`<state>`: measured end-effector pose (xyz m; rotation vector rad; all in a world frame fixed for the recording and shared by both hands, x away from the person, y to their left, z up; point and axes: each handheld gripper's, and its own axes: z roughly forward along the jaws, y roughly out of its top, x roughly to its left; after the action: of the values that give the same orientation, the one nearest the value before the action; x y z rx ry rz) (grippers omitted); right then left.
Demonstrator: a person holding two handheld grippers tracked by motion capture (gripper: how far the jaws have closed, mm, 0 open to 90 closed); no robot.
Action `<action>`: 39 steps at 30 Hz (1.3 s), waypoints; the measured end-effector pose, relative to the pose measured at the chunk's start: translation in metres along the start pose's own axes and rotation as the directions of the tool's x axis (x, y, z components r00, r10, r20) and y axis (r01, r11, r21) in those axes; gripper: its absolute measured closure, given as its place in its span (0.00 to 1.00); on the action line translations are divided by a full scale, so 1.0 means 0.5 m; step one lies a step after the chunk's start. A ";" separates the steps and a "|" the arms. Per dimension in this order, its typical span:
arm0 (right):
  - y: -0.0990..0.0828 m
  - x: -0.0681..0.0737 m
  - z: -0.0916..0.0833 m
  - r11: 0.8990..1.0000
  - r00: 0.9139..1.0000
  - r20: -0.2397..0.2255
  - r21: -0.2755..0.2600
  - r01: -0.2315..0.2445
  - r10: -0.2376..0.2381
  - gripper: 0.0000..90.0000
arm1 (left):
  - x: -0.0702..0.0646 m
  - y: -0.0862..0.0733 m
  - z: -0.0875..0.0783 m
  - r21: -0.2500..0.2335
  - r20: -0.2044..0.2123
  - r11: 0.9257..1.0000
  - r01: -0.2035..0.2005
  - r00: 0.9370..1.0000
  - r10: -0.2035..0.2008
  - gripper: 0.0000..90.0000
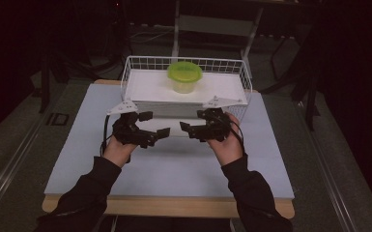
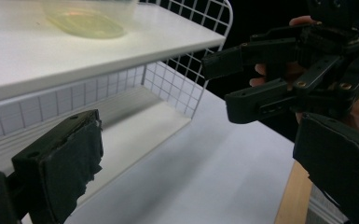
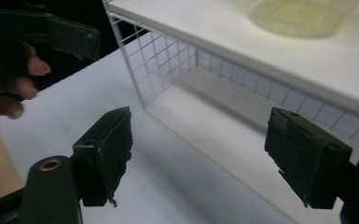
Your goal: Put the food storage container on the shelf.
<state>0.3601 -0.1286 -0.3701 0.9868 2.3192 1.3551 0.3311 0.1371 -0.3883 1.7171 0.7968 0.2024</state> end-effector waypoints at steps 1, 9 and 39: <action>-0.005 0.000 -0.002 1.000 1.000 -0.019 -0.005 -0.007 0.007 0.23 | -0.001 -0.003 -0.001 0.004 0.000 1.000 -0.004 1.000 0.004 0.03; -0.051 0.000 -0.009 1.000 1.000 -0.019 -0.003 0.008 -0.008 0.17 | -0.009 -0.026 -0.002 0.035 0.014 0.999 -0.012 1.000 0.012 0.03; -0.223 -0.057 -0.013 0.993 0.998 -0.019 0.103 -0.051 0.053 0.17 | -0.016 -0.146 0.013 0.159 0.099 0.985 -0.069 0.994 0.053 0.03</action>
<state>0.3307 -0.1884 -0.4642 1.0750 2.4164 1.2827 0.2991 0.1341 -0.4549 1.8920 0.7075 0.0990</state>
